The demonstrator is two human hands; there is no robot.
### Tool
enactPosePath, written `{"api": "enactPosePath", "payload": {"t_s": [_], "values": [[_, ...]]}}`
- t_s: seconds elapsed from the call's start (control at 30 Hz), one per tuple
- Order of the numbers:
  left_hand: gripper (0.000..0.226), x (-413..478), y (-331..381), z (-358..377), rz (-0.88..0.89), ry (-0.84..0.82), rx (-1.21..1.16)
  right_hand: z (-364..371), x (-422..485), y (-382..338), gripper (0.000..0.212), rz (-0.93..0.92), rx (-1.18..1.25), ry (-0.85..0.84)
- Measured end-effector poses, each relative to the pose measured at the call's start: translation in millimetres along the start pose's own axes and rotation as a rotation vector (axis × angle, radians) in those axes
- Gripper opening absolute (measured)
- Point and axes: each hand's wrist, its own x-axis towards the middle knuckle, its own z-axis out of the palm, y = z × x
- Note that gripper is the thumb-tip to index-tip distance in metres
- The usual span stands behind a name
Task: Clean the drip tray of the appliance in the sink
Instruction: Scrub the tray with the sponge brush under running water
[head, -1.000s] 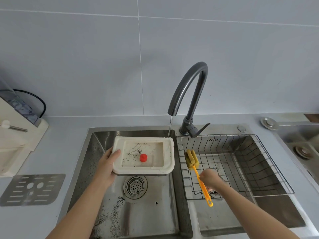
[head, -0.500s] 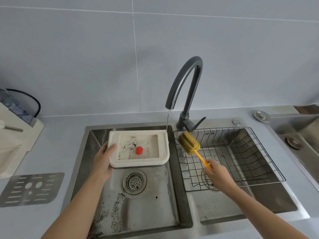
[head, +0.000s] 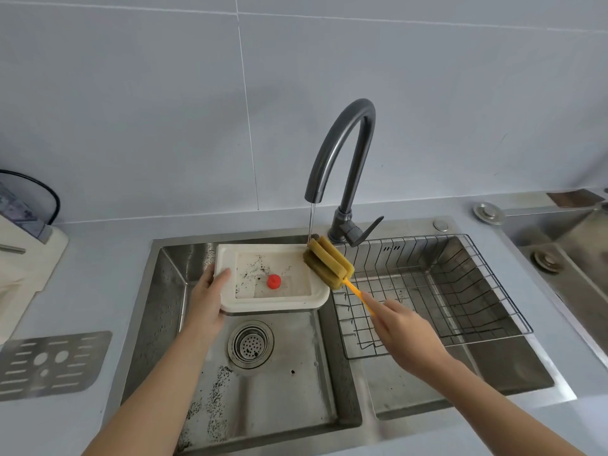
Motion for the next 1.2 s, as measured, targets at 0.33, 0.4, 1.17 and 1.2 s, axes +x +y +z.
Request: {"api": "enactPosePath", "payload": {"t_s": [0.33, 0.4, 1.17, 1.2], "values": [[0.03, 12, -8, 11, -0.019, -0.009, -0.055, -10, -23, 13, 0.045, -0.049, 0.06, -0.061], [0.025, 15, -10, 11, -0.041, -0.017, -0.069, -18, -17, 13, 0.044, -0.031, 0.074, -0.031], [0.026, -5, -36, 42, -0.17, -0.099, -0.116, -43, -3, -35, 0.063, 0.065, -0.512, -0.111], [0.027, -6, -36, 43, -0.168, -0.113, -0.119, -43, -3, -36, 0.064, 0.07, -0.515, -0.113]]}}
